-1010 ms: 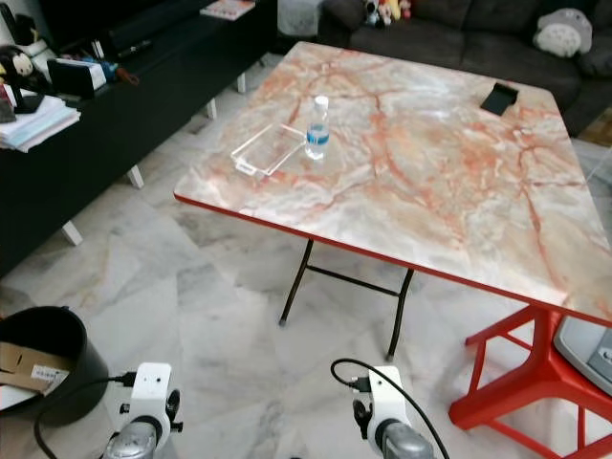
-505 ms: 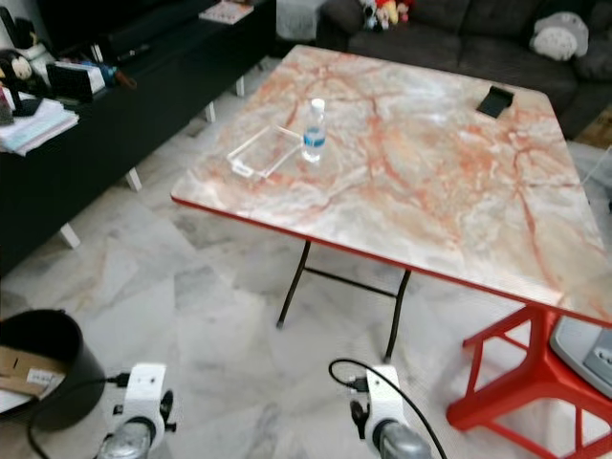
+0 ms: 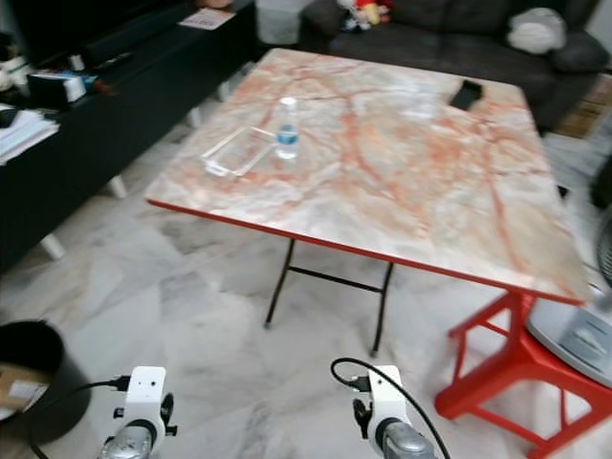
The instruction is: Picking trash to rubbish bin
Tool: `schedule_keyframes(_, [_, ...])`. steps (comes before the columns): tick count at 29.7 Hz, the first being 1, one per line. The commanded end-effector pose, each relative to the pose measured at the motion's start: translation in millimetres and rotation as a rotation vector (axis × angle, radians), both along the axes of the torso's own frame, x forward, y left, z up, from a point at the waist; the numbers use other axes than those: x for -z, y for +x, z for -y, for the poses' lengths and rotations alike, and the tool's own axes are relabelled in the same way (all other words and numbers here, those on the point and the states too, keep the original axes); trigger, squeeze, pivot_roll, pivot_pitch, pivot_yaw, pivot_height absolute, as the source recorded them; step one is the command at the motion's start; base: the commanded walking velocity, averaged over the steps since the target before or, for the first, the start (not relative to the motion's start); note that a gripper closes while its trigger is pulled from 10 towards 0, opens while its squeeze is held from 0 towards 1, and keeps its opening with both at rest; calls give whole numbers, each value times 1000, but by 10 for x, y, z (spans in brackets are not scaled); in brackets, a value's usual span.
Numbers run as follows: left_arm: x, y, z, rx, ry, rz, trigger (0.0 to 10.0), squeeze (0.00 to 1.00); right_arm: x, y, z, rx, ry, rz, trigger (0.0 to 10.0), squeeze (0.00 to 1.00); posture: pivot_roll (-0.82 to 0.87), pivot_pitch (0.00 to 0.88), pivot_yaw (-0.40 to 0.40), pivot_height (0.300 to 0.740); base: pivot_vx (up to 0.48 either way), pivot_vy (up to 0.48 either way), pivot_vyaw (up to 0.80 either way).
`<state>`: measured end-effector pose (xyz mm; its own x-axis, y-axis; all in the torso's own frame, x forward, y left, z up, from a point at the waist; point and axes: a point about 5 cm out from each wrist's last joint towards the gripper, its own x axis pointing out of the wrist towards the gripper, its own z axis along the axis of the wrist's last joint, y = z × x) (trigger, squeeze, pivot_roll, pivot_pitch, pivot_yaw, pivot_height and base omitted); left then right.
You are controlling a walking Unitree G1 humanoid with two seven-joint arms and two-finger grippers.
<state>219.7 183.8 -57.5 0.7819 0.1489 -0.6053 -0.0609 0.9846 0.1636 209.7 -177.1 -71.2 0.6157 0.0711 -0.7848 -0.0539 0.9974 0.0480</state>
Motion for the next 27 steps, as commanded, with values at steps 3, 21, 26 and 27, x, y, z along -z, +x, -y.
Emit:
schedule_keyframes(3, [2,3,28,12,1,-2,10000,0,-8,4,34,14,1,9,10000,0,43,88,-86,740,0,0,0])
schedule_keyframes(21, [-376,388,80,21,-38,282,10000,0,-459,610,-164,-111,40,307,10000,0,39,92,-88,740,0,0,0])
schedule_keyframes(26, [-626,545,125,30,-36,449,10000,0,-771,885,-285,-179,91,494,10000,0,38,93,-86,740,0,0,0])
schedule_keyframes(27, [-723,584,143,33,-35,511,10000,0,-891,967,-327,-194,113,566,10000,0,37,92,-85,740,0,0,0])
